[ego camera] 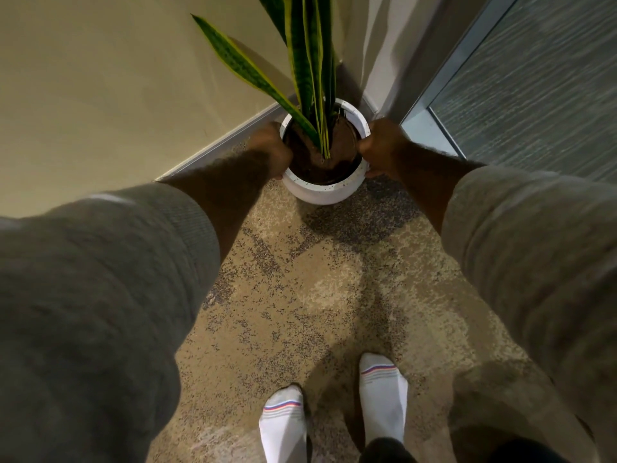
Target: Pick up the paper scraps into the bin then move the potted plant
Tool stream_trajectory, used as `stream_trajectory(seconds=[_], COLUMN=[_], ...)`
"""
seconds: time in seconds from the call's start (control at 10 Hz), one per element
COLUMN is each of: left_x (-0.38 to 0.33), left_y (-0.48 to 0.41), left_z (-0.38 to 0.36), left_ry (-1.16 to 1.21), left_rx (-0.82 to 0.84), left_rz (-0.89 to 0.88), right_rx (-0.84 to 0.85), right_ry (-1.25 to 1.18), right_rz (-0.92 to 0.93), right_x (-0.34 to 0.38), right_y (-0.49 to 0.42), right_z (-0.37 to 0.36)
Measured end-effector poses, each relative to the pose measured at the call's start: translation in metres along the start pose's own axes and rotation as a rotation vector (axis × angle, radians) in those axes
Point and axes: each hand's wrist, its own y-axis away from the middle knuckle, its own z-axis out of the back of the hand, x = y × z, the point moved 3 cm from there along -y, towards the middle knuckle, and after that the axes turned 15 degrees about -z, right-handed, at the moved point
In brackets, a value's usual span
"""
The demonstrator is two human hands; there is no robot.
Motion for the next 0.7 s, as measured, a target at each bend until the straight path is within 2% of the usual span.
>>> stream_trajectory(seconds=[0.1,0.2,0.3,0.4,0.5,0.6,0.7], left_x=[-0.005,-0.015,-0.023,-0.032,-0.039,-0.054,-0.061], left_y=[0.004,0.017,0.033,0.06,0.077,0.102,0.113], left_z=[0.004,0.01,0.012,0.015,0.022,0.039,0.053], left_ry=[-0.152,-0.301,-0.411,-0.586,-0.633,-0.669,-0.657], left_rx=[-0.006,-0.006,0.018,0.019,0.012,-0.02,-0.04], left_rz=[-0.067,-0.142,-0.196,-0.263,-0.27,-0.28,-0.301], right_rx=[-0.068,-0.19,-0.238,-0.318,-0.362,-0.471,-0.483], right_ry=[0.074,0.22,0.271,0.55,0.625,0.611,0.586], right_rz=[0.079,0.25,0.354,0.418,0.428,0.467,0.489], right_x=[0.0,0.001,-0.001,-0.008,-0.007,0.0,0.003], right_y=[0.006,0.025,0.041,0.062,0.082,0.121,0.14], right_z=[0.005,0.011,0.011,0.005,0.009,0.017,0.026])
